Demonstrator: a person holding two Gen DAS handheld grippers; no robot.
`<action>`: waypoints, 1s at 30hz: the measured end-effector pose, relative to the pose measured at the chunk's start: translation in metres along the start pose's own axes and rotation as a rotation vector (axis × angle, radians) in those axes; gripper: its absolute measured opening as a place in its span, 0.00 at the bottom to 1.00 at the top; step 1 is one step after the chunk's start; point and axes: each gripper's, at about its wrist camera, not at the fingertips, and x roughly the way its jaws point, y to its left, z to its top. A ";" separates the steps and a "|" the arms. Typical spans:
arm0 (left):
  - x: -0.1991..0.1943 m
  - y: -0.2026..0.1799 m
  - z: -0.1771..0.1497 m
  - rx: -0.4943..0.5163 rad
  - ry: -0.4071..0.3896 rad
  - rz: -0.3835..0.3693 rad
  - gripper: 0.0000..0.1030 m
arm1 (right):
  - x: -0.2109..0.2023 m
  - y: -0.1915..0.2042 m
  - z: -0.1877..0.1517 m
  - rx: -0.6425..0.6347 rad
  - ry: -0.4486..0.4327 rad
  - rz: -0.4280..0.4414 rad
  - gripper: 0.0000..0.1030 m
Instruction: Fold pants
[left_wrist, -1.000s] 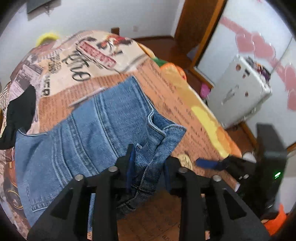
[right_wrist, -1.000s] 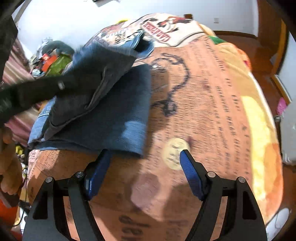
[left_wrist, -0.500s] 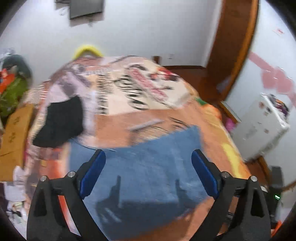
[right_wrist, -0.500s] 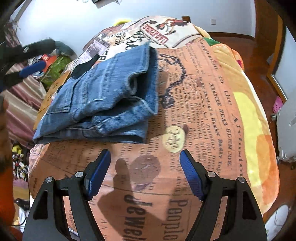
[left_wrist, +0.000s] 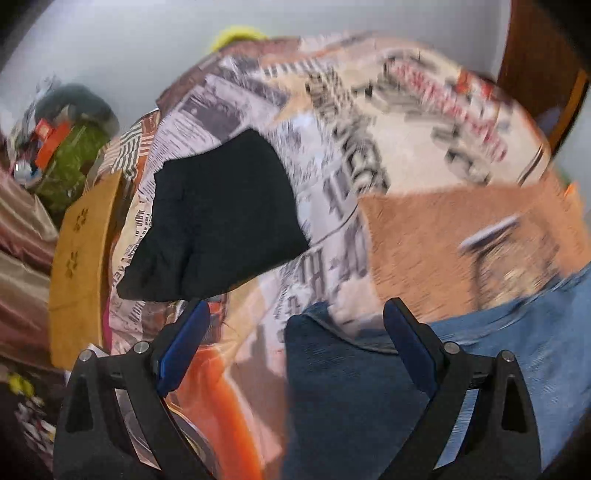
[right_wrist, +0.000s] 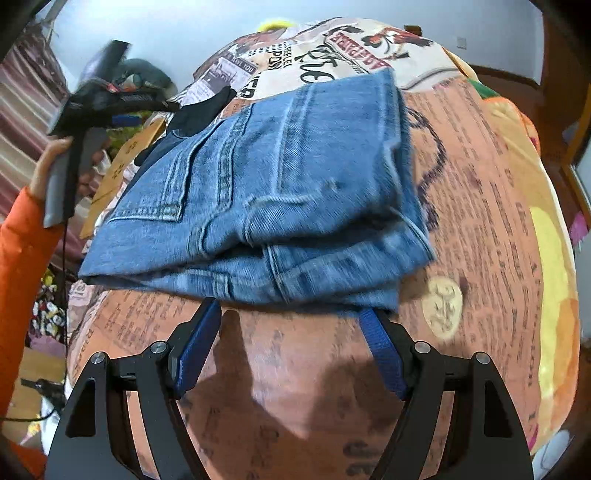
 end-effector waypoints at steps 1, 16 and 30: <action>0.012 -0.004 -0.004 0.042 0.010 0.039 0.93 | 0.002 0.001 0.004 -0.004 0.007 0.003 0.72; -0.004 0.024 -0.095 0.013 -0.018 -0.065 0.93 | 0.016 -0.035 0.068 -0.007 -0.081 -0.190 0.72; -0.068 0.008 -0.186 -0.122 -0.007 -0.292 0.90 | -0.053 -0.016 0.046 -0.056 -0.184 -0.194 0.72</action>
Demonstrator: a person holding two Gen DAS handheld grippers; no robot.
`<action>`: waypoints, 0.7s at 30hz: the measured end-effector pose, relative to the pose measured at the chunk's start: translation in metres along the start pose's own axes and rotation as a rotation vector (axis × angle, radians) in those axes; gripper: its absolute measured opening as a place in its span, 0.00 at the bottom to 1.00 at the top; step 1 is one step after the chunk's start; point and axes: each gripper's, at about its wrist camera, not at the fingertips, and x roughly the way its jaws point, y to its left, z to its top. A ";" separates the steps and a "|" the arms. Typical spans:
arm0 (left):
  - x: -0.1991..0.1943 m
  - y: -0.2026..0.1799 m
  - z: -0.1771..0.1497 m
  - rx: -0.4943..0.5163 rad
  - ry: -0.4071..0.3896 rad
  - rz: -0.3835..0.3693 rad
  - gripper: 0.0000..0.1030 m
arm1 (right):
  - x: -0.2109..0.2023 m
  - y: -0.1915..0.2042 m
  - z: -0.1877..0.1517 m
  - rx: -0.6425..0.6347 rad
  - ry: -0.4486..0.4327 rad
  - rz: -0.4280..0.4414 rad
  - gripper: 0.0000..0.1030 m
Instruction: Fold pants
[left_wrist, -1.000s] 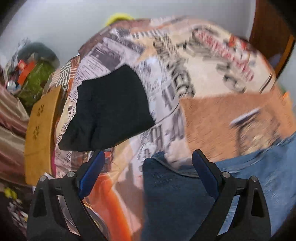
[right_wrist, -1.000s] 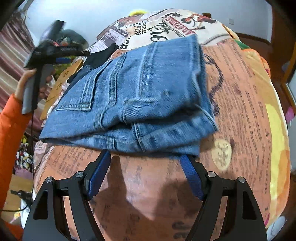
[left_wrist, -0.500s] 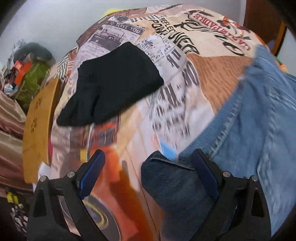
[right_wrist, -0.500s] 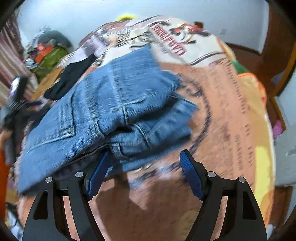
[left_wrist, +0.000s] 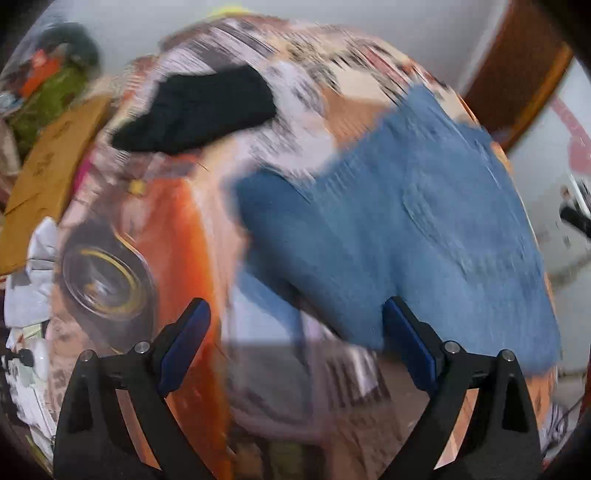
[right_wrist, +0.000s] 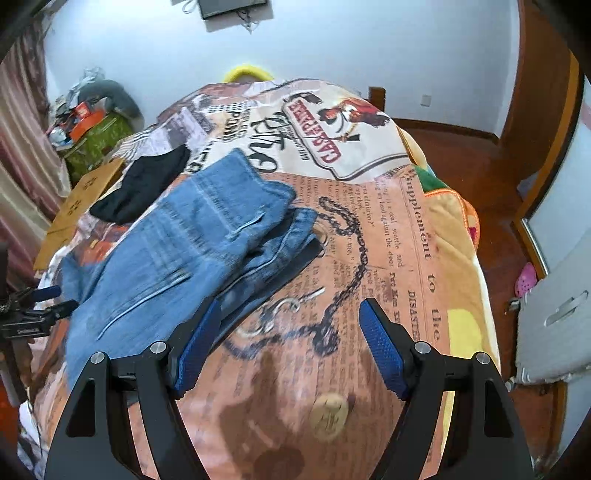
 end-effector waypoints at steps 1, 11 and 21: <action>-0.006 -0.004 -0.004 0.015 -0.030 0.031 0.90 | -0.003 0.004 -0.004 0.000 0.003 0.019 0.72; -0.048 0.022 0.049 0.018 -0.184 0.162 0.90 | -0.011 0.061 -0.040 -0.068 0.065 0.140 0.72; 0.057 0.040 0.064 0.059 0.045 0.295 0.83 | 0.003 0.104 -0.041 -0.107 0.100 0.204 0.72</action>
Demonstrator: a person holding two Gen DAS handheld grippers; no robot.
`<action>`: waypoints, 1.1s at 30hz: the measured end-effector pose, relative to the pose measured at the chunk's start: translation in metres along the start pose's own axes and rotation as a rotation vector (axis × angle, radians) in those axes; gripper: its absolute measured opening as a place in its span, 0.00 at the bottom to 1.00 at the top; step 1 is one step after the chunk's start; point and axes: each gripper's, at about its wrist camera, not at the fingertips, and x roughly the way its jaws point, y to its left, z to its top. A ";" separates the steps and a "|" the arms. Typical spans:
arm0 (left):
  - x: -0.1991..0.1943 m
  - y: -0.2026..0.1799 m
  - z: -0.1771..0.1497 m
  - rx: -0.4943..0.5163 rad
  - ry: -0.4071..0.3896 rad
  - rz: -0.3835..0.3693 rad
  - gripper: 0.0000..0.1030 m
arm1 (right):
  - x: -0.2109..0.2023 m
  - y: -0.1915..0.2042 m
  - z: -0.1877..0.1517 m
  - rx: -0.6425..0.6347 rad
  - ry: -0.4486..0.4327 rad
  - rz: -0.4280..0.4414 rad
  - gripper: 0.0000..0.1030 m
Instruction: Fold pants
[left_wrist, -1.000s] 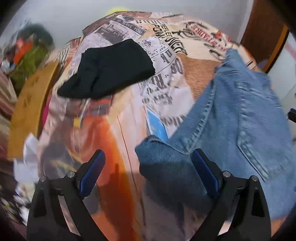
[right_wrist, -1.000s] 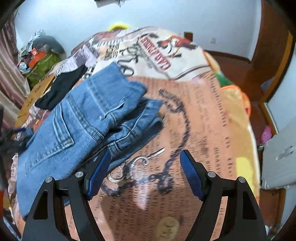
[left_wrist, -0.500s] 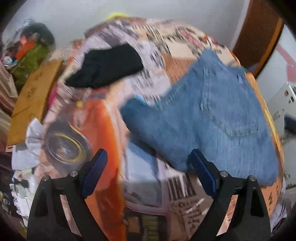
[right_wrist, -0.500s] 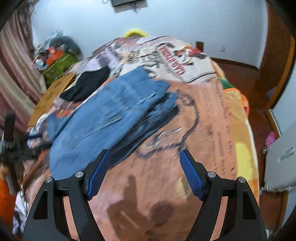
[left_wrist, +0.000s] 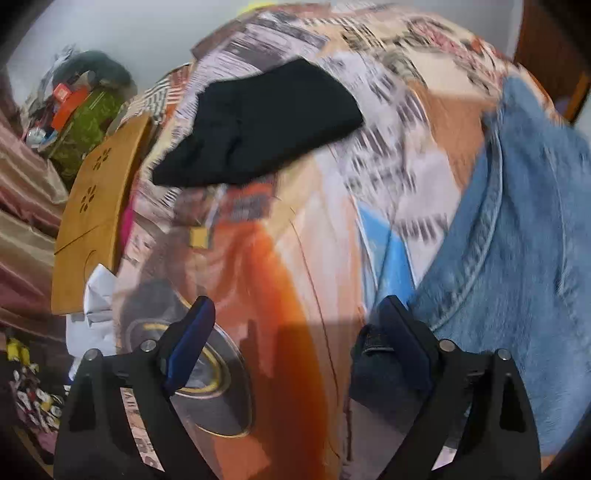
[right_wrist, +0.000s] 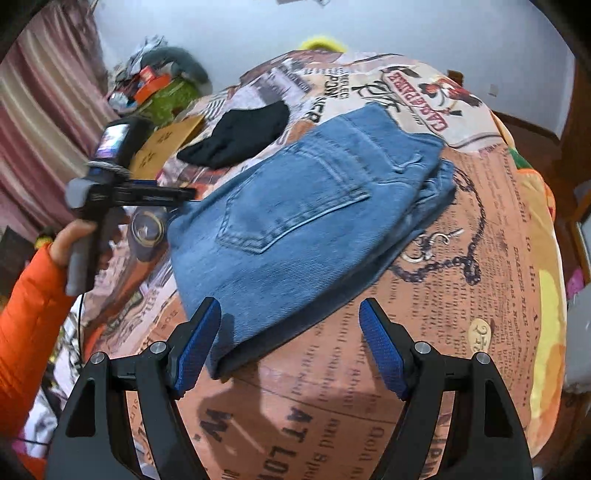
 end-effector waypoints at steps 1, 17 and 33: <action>-0.001 -0.002 -0.007 -0.020 -0.018 -0.014 0.76 | 0.002 0.002 -0.001 -0.008 0.005 -0.002 0.72; -0.072 -0.023 -0.090 -0.040 -0.083 -0.125 0.76 | 0.006 -0.050 -0.029 -0.041 0.038 -0.126 0.78; -0.120 -0.012 -0.002 -0.066 -0.237 -0.210 0.75 | -0.021 -0.084 0.030 0.067 -0.114 -0.110 0.77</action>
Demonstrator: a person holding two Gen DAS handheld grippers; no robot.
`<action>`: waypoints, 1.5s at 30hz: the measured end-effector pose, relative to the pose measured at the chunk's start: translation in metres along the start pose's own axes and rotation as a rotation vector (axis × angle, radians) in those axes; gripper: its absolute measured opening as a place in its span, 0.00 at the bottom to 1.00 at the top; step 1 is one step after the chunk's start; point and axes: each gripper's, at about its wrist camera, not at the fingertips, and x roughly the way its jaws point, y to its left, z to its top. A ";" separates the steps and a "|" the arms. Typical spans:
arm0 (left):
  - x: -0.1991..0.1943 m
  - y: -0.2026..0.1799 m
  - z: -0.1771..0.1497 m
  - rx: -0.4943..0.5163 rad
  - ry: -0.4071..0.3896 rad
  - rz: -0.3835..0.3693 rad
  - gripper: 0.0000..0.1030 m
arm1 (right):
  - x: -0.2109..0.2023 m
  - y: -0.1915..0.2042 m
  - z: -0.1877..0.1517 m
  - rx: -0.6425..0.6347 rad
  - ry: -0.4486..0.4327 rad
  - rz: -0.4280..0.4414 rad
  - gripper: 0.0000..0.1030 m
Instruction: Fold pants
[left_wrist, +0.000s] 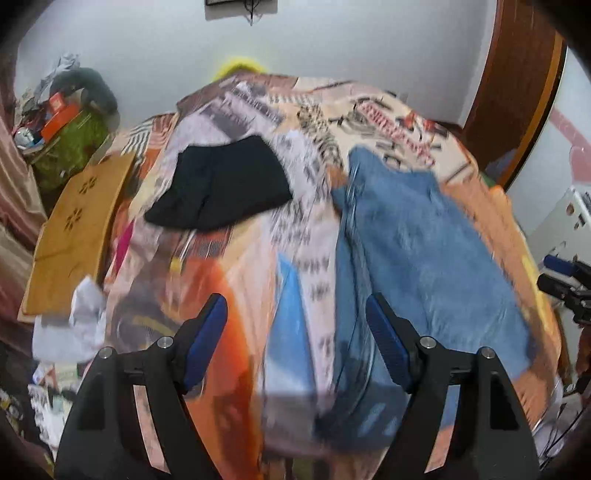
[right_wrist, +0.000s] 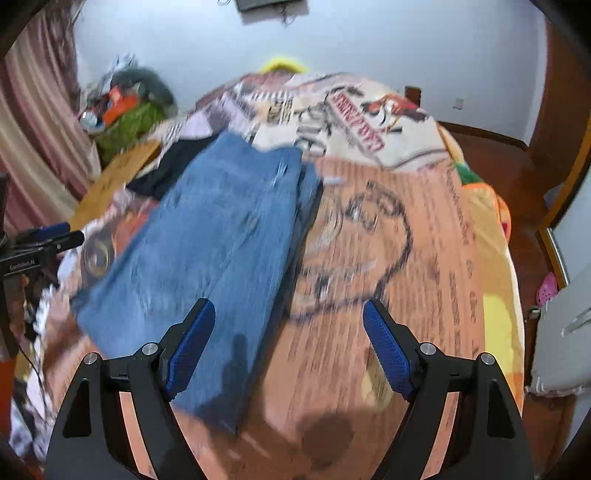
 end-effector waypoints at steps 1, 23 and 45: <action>0.004 -0.002 0.008 0.006 -0.005 -0.005 0.75 | 0.002 -0.001 0.007 0.000 -0.010 0.006 0.77; 0.135 -0.055 0.067 0.187 0.062 -0.079 0.77 | 0.161 -0.016 0.116 -0.014 0.115 0.107 0.30; 0.134 -0.053 0.069 0.153 0.076 -0.068 0.81 | 0.145 -0.001 0.122 -0.078 0.128 0.016 0.17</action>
